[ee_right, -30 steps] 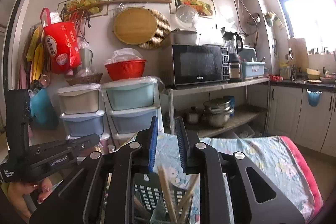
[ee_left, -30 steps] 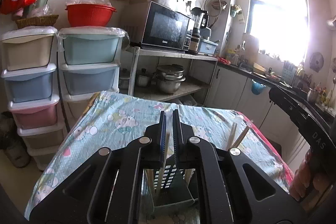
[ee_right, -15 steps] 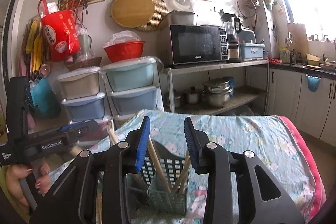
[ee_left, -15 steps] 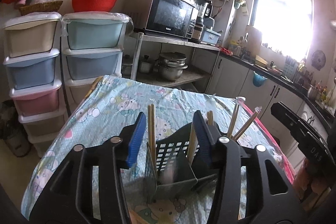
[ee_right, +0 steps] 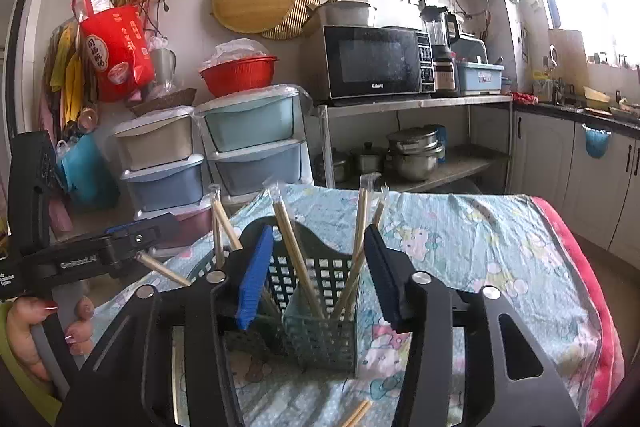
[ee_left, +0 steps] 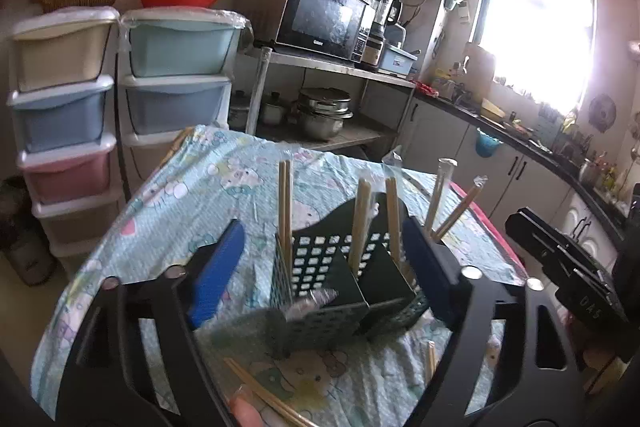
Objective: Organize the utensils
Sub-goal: 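Withdraw the left gripper from the caddy while the right gripper pulls back, then lower the left gripper onto a loose chopstick and close while the right gripper grasps another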
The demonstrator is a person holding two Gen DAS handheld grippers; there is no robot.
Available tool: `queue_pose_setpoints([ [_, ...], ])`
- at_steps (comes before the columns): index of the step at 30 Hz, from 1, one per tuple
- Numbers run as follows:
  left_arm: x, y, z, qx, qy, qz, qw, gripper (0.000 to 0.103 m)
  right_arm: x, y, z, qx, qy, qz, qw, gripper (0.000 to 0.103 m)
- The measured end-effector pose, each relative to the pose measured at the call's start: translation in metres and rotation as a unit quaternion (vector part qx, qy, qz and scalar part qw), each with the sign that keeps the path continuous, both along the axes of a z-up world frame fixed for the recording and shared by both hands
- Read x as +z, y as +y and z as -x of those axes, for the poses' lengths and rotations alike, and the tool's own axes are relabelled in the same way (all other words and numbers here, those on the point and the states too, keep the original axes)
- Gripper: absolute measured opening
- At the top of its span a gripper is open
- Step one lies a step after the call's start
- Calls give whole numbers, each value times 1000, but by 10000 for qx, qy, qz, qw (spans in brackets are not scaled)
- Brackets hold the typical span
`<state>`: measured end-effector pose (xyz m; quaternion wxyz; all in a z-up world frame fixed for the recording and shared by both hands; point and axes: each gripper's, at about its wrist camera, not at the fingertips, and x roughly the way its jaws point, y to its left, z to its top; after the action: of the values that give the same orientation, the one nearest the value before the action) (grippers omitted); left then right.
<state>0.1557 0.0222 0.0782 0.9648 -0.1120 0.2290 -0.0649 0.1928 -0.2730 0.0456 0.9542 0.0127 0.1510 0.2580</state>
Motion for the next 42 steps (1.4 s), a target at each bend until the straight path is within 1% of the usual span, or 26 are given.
queue_pose_setpoints([
  [1,-1,0,2,-10,3,25,10000,81,-1,-1,1,8,32,-3,10000,49],
  [3,-2,0,5,-17,11,45,10000,88,-3,-2,4,25,68,4,10000,51],
  [5,-2,1,7,-34,17,88,10000,92,-5,-3,7,44,81,18,10000,55],
  [8,-3,3,10,-20,39,79,10000,92,-7,-5,11,57,124,28,9999,59],
  [11,-5,4,13,-16,81,88,9999,92,-10,-8,15,57,196,43,9998,60],
  [26,-29,11,23,75,426,90,9990,92,-30,-18,23,16,597,103,9982,60],
  [34,-39,12,25,107,605,28,9981,92,-40,-14,27,105,764,262,9967,60],
  [42,-54,15,25,116,865,16,9962,92,-52,-11,28,130,937,383,9948,60],
])
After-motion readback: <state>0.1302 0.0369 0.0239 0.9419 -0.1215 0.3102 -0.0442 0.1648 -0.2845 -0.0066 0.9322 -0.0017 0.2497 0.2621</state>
